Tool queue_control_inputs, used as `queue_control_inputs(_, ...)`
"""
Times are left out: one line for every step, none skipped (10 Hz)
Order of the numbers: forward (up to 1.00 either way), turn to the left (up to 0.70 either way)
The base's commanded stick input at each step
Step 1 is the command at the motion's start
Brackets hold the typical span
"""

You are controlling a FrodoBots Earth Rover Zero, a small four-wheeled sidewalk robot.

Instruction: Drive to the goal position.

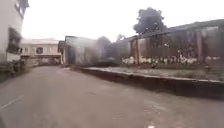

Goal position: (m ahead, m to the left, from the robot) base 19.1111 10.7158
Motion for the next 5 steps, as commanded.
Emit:
queue_control_inputs(0.70, 0.21)
queue_control_inputs(0.70, 0.20)
queue_control_inputs(0.70, 0.20)
queue_control_inputs(0.70, 0.16)
queue_control_inputs(0.70, 0.14)
